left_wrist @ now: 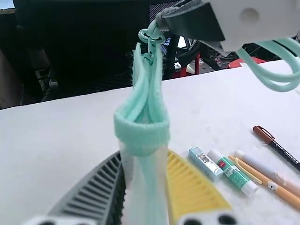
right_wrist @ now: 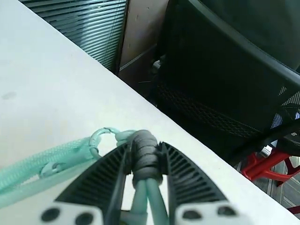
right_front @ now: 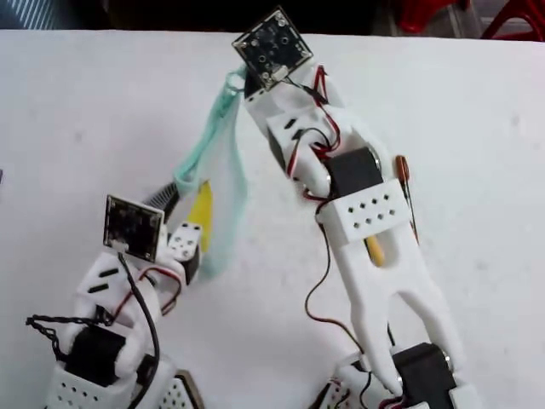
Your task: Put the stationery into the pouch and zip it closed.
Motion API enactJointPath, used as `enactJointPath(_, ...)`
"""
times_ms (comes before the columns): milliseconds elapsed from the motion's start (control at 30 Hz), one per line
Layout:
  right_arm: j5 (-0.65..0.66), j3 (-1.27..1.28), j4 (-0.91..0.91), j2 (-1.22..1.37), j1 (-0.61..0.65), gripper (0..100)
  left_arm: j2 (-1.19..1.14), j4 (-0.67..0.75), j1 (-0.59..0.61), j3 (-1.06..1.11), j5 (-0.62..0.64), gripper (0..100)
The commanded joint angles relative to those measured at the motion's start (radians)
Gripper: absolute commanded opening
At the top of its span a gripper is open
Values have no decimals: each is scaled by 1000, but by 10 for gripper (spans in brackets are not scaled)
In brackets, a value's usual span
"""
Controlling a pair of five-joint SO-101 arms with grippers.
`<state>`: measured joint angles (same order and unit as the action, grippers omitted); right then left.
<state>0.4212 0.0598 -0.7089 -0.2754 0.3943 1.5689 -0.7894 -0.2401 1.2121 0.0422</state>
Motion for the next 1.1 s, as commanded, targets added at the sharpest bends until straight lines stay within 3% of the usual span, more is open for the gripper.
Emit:
enactJointPath(0,3,-75,36,19,-48,16,15,-11,-12,0,6,45)
enactJointPath(200,0,-190,13,130,-67,16,15,-11,-10,0,6,45)
enactJointPath(367,-64,-284,-125,147,-65,17,15,-11,-5,0,6,55)
enactJointPath(467,-74,-321,-193,147,-65,17,15,-11,-4,0,21,156)
enactJointPath(567,-72,-327,-249,147,-51,17,15,-54,-2,-2,172,272)
enactJointPath(900,-75,-321,-401,54,61,17,12,-46,-5,5,158,271)
enactJointPath(1067,-75,-321,-446,-4,107,17,15,115,-10,121,155,260)
